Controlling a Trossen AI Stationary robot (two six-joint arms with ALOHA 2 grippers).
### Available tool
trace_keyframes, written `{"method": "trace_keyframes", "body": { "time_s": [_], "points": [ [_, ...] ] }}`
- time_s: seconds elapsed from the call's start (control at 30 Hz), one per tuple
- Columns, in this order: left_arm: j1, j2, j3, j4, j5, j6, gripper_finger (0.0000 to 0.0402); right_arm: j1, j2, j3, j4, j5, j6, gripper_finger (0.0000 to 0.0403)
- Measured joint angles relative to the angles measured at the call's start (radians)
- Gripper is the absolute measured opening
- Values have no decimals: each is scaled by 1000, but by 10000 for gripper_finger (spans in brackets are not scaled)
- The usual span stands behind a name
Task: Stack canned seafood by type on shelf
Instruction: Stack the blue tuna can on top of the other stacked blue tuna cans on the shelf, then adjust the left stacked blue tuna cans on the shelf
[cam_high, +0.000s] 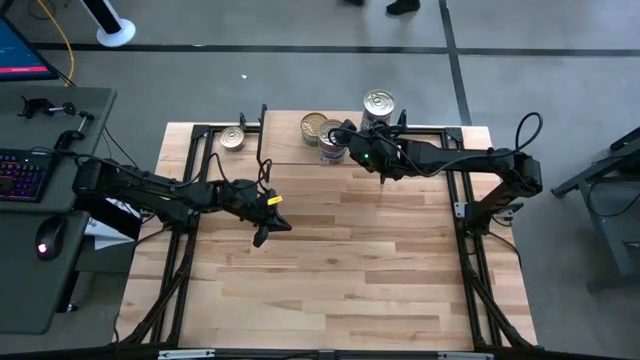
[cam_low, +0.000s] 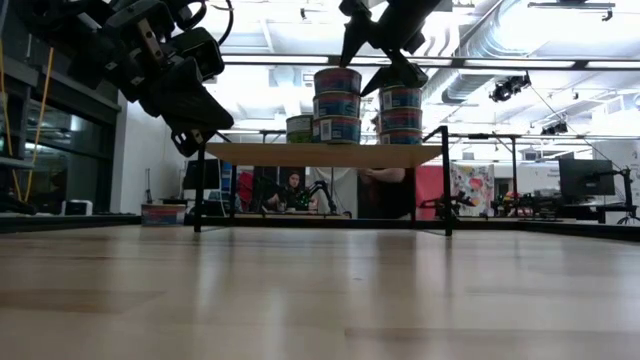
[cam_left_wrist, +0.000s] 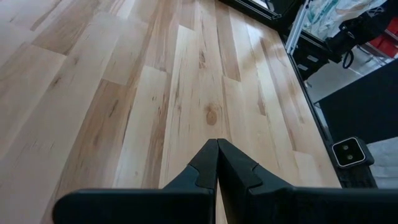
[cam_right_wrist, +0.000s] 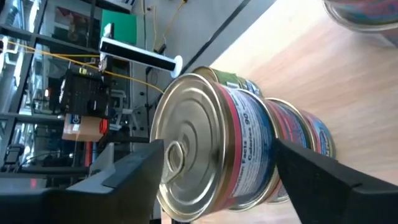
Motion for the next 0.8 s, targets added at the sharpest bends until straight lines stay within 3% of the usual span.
{"method": "trace_keyframes", "body": {
  "time_s": [0.13,0.47,0.63,0.8],
  "points": [
    [0,0,0,0,0,0,0,-2,-2,0,3,-43,-1,313],
    [0,-42,0,-1,1,-1,0,-1,-105,0,-127,-79,-147,317],
    [30,-78,44,-9,-38,-24,0,22,-194,0,-288,-84,-222,317],
    [102,-40,207,-130,-137,58,0,100,-245,0,-558,-97,-130,317]
  ]
}}
